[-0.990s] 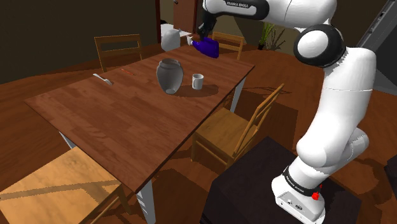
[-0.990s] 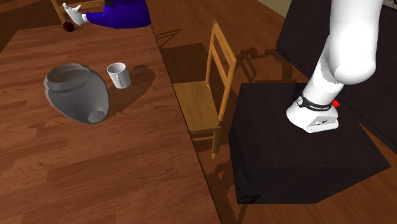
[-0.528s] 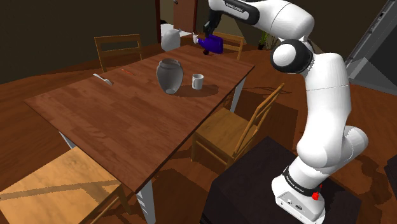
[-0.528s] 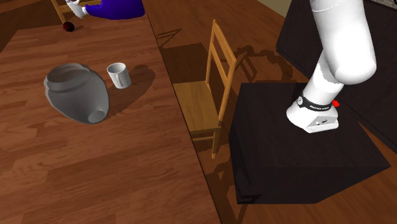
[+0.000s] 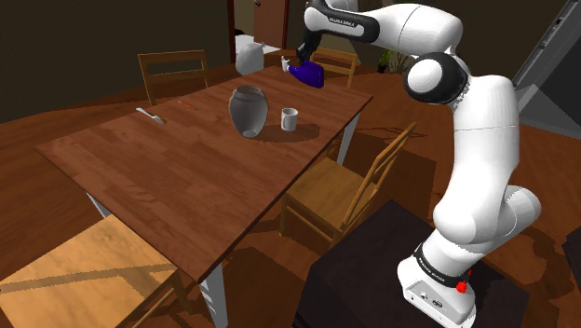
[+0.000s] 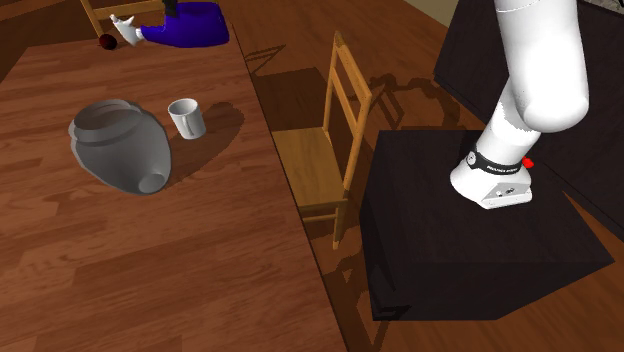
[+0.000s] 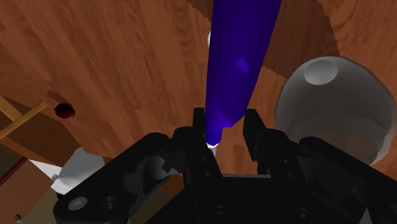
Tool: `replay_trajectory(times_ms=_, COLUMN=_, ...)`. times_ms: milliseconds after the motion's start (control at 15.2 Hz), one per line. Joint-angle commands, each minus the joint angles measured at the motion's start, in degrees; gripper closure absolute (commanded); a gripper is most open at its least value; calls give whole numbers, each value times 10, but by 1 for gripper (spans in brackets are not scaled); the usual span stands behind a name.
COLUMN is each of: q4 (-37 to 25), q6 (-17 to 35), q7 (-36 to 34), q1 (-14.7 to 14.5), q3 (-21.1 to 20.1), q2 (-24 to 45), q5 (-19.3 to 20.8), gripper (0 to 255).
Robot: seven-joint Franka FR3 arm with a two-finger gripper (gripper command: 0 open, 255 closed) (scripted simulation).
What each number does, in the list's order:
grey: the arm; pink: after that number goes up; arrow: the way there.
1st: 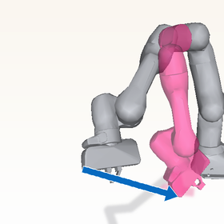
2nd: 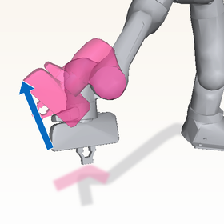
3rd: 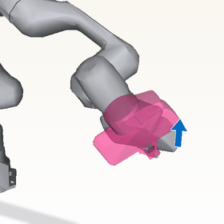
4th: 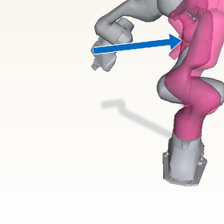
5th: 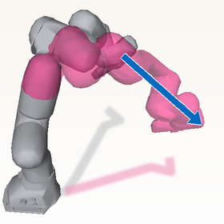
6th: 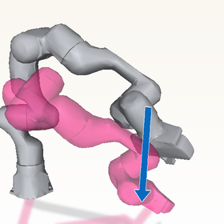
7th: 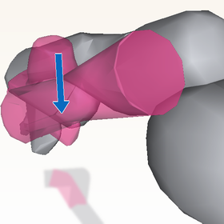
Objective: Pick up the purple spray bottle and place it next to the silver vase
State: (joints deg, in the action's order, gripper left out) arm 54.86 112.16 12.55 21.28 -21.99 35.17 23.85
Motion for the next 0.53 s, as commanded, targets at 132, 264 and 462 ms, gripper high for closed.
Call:
replay_trajectory(times_ms=132, q4=52, q6=38, q7=-9, q1=11, q3=-1, q2=-13, q5=0, gripper=255)
replay_trajectory(times_ms=264, q4=75, q6=56, q7=-14, q1=15, q3=0, q2=-17, q5=1, gripper=255)
replay_trajectory(times_ms=462, q4=105, q6=81, q7=-21, q1=20, q3=0, q2=-22, q5=3, gripper=255)
